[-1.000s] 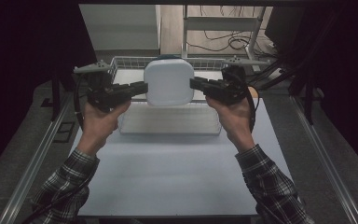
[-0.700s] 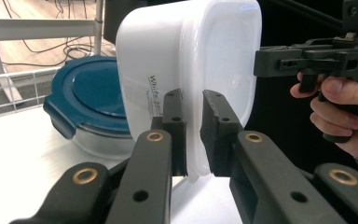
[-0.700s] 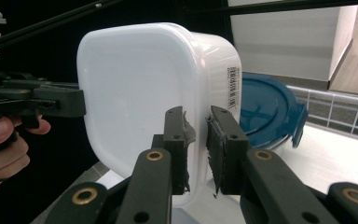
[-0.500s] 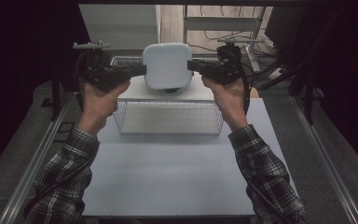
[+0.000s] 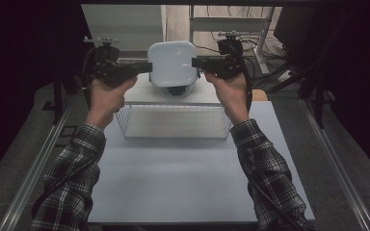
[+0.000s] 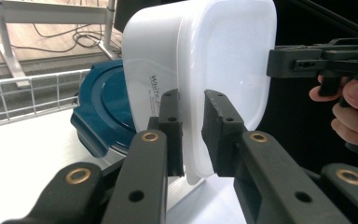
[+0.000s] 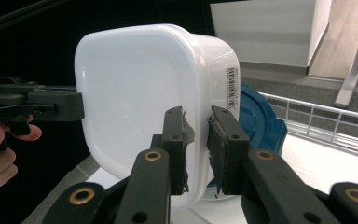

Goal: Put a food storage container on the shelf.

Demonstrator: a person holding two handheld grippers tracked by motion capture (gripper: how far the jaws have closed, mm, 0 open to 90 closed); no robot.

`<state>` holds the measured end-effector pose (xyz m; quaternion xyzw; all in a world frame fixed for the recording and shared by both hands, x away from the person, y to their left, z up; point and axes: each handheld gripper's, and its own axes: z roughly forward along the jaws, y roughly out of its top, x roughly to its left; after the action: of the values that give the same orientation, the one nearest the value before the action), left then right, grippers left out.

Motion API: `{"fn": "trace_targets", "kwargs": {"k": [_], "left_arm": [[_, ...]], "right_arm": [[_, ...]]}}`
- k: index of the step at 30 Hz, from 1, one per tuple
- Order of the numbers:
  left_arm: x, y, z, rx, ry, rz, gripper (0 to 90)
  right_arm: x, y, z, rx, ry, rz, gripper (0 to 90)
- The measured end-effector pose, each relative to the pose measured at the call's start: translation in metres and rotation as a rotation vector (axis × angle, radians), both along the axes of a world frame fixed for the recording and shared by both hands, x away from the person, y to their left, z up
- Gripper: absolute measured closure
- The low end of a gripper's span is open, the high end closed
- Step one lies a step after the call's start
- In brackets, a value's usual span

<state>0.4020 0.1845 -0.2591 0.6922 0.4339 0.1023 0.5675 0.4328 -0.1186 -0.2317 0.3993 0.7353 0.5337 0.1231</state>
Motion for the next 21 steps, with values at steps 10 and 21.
{"fn": "trace_targets", "kwargs": {"k": [10,21], "left_arm": [[0.010,-0.007,0.007,0.040,0.002,0.030,69.5],[0.024,-0.012,0.010,0.057,0.028,0.064,66.0]], "right_arm": [[0.012,0.004,0.001,0.000,0.016,-0.021,71.2],[0.024,0.011,0.002,-0.028,0.017,-0.041,63.3]]}}
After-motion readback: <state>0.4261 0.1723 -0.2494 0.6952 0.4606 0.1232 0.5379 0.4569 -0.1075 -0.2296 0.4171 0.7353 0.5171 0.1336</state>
